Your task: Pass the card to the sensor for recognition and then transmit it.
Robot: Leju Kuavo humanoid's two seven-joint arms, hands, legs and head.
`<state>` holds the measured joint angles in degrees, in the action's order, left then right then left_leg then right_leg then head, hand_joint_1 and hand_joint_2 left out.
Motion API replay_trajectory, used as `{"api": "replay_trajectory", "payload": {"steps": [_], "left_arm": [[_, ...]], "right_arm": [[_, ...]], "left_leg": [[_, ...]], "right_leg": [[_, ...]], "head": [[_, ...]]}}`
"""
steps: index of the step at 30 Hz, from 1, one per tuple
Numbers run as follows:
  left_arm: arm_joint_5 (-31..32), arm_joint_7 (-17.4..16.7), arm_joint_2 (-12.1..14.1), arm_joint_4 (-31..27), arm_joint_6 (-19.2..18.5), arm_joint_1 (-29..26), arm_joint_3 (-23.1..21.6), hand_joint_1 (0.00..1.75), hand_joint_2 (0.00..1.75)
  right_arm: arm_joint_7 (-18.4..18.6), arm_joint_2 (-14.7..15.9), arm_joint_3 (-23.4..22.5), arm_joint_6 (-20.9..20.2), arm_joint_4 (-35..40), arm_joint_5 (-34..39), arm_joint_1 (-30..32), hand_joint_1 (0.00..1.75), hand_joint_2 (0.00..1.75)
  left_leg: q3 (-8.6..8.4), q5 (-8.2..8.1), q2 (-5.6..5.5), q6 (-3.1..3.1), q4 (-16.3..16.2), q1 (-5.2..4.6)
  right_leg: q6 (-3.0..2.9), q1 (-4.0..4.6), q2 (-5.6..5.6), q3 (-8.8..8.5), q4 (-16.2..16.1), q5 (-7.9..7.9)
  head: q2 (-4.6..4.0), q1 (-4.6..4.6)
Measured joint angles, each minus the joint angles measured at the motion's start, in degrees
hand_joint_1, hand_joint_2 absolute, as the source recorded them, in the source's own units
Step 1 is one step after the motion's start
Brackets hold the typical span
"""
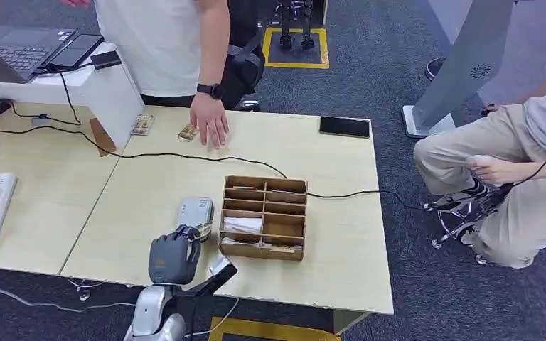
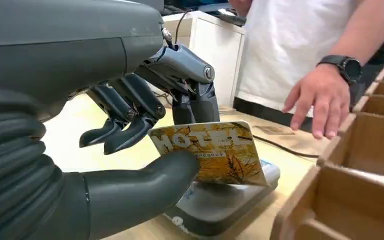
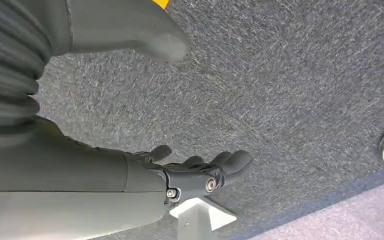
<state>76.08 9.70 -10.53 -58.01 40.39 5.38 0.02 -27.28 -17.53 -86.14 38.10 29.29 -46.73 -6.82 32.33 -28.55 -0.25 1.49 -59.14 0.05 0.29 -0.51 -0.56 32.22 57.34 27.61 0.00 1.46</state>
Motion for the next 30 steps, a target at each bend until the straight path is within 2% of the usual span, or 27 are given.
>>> {"api": "replay_trajectory", "payload": {"steps": [9,18,22,30], "left_arm": [[2.1,-5.9,1.6,3.6,0.0,1.9,-3.6,1.75,1.75],[1.5,-8.6,2.4,5.9,0.0,4.0,-6.3,1.75,1.75],[-2.0,-7.6,2.4,5.9,0.0,4.0,-6.6,1.75,1.75],[-8.8,-1.5,0.9,1.5,0.1,3.8,-5.8,1.75,1.75]], "right_arm": [[0.4,0.0,1.6,0.0,0.0,0.8,0.3,0.0,1.75],[1.2,0.0,3.5,0.0,0.0,1.8,0.6,0.0,1.75],[1.4,0.0,4.0,0.0,0.0,2.0,0.8,0.0,1.75],[1.3,0.0,4.3,0.0,0.4,0.5,0.9,0.0,1.75]], "left_leg": [[-0.02,0.0,0.0,0.0,0.0,0.0],[-0.06,0.0,0.0,0.0,0.0,0.0],[-0.06,0.0,0.0,0.0,0.0,0.0],[-0.05,0.0,-0.02,0.0,0.0,0.0]], "right_leg": [[0.0,0.0,0.02,-0.03,0.0,0.0],[0.0,0.0,0.02,-0.07,0.0,0.0],[0.0,0.0,0.02,-0.07,0.0,0.0],[0.0,0.0,0.04,-0.07,0.0,0.0]], "head": [[0.0,0.0],[0.0,0.0],[0.0,0.0],[0.0,0.0]]}}
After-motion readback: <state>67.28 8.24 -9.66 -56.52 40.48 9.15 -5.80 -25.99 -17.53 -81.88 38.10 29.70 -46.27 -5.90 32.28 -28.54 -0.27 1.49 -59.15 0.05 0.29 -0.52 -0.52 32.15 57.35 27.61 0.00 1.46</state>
